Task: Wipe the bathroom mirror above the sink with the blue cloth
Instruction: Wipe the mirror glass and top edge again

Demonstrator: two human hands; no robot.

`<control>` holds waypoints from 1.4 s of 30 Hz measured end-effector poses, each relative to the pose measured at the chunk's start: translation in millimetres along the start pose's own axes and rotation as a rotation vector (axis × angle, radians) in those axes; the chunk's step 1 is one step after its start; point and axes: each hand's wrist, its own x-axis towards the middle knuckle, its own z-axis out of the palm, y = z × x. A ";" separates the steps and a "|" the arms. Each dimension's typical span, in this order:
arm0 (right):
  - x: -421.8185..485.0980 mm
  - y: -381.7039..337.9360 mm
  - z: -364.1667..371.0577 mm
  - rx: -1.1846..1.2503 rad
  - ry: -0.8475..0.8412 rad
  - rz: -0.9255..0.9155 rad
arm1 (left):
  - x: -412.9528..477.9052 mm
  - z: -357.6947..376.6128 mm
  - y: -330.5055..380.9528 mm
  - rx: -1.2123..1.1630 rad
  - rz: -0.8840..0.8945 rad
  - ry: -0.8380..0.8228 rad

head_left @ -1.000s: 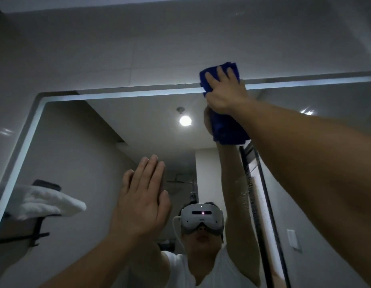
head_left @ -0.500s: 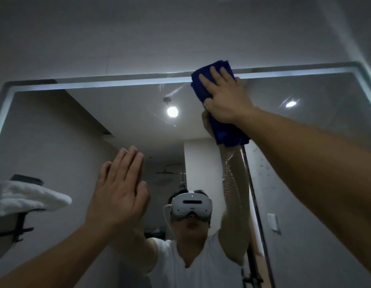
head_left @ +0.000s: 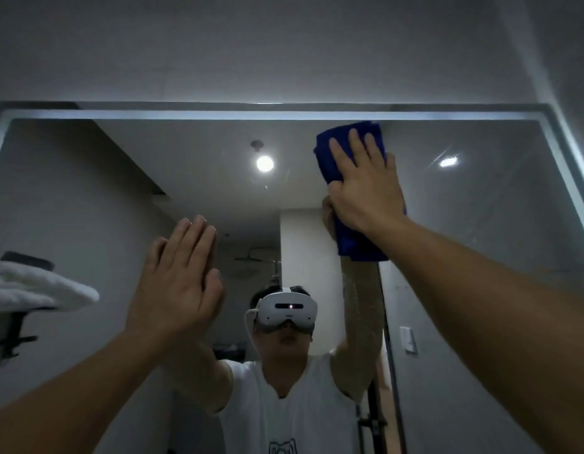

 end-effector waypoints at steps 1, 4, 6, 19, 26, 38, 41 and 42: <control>-15.5 -10.6 4.7 0.013 0.013 0.010 | 0.4 -0.4 -0.5 0.005 0.004 -0.002; -78.2 -22.0 16.9 0.015 0.000 -0.234 | 0.9 -1.7 -0.9 0.007 0.002 -0.009; -104.9 -6.9 17.4 -0.042 -0.103 -0.649 | -0.7 -2.5 0.7 0.003 -0.007 -0.011; -127.8 2.8 21.3 0.006 -0.029 -0.359 | -4.6 -4.5 3.7 0.019 0.008 0.072; -125.4 82.7 3.2 -0.137 -0.166 -0.988 | -40.5 -9.3 46.8 -0.050 0.050 0.013; -250.3 67.8 25.5 0.019 -0.135 -0.829 | -85.1 17.2 106.7 -0.083 -0.032 -0.140; -206.4 78.4 17.4 -0.001 -0.095 -0.758 | -84.9 14.8 109.8 -0.084 -0.026 -0.150; -195.1 71.2 14.8 0.010 -0.071 -0.615 | -85.0 14.6 110.3 -0.088 -0.028 -0.155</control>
